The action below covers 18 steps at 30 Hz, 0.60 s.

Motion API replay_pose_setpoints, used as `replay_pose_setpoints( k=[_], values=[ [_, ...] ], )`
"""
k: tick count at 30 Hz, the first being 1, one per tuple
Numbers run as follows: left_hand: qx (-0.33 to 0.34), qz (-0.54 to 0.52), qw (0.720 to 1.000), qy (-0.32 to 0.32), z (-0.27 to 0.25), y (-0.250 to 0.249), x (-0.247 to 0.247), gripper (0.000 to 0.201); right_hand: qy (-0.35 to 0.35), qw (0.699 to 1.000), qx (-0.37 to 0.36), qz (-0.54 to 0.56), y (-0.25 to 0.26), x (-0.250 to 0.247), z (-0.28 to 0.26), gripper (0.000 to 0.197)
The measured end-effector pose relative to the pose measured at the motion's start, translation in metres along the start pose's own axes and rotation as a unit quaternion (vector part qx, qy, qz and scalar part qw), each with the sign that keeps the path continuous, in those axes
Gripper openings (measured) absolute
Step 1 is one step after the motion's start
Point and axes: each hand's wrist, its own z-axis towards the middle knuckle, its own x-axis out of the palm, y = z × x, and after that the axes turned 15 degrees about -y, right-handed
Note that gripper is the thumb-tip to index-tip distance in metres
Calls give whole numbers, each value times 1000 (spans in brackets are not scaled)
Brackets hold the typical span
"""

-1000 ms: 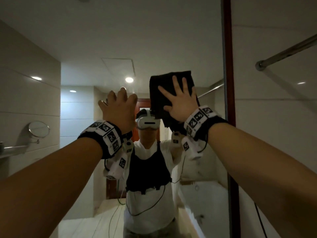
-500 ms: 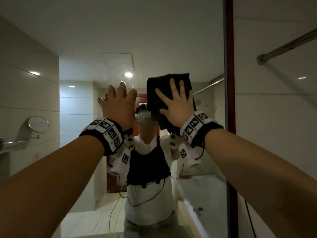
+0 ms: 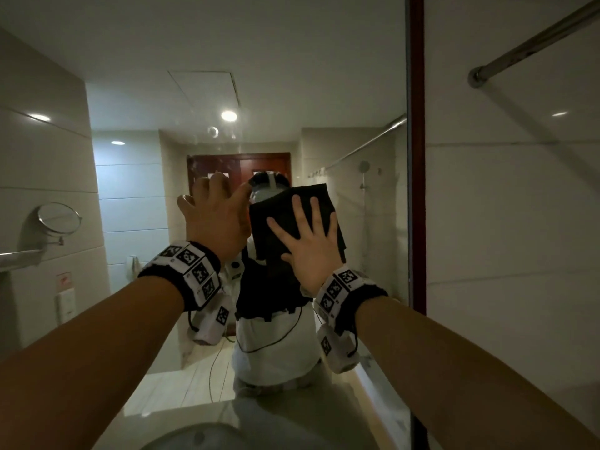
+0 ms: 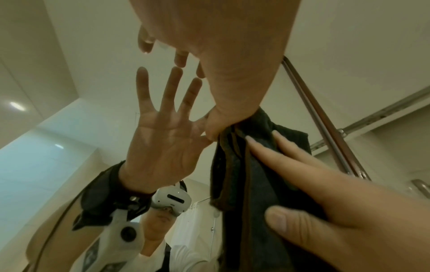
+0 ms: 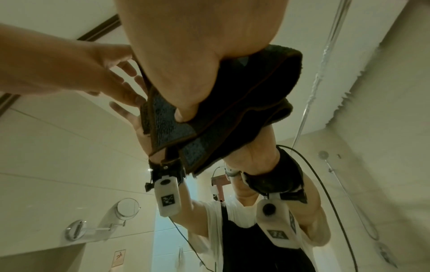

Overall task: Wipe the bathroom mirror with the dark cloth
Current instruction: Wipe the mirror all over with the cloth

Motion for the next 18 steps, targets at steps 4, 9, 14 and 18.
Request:
replay_pose_setpoints(
  k=[4,9,14,18],
  values=[
    [-17,-3,1000,5,2,-9,-1,59,17,1000,-6,-1,-16,4,-10,81],
    [-21,-1,1000,2,-2,-9,-1,57,4,999,39,0,-66,4,-21,81],
    [-20,-7,1000,14,1,-8,-3,55,-9,993,121,12,-127,-8,-25,83],
    [-20,-1,999,29,1,-11,-1,62,-27,990,137,13,-136,-8,-27,83]
  ],
)
